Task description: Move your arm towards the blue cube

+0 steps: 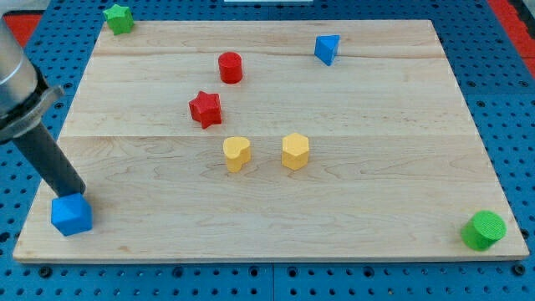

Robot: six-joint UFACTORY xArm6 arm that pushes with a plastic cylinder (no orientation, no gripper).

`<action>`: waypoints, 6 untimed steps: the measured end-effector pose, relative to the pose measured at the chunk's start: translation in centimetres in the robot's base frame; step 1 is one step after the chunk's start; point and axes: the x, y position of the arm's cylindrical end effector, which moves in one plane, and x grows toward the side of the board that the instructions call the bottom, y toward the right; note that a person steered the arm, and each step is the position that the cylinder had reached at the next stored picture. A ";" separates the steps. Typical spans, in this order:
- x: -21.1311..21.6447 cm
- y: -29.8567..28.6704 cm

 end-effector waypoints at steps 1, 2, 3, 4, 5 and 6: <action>0.2 3.5; 0.2 4.5; 1.6 6.0; 4.5 5.8; 5.1 5.1; 3.8 9.4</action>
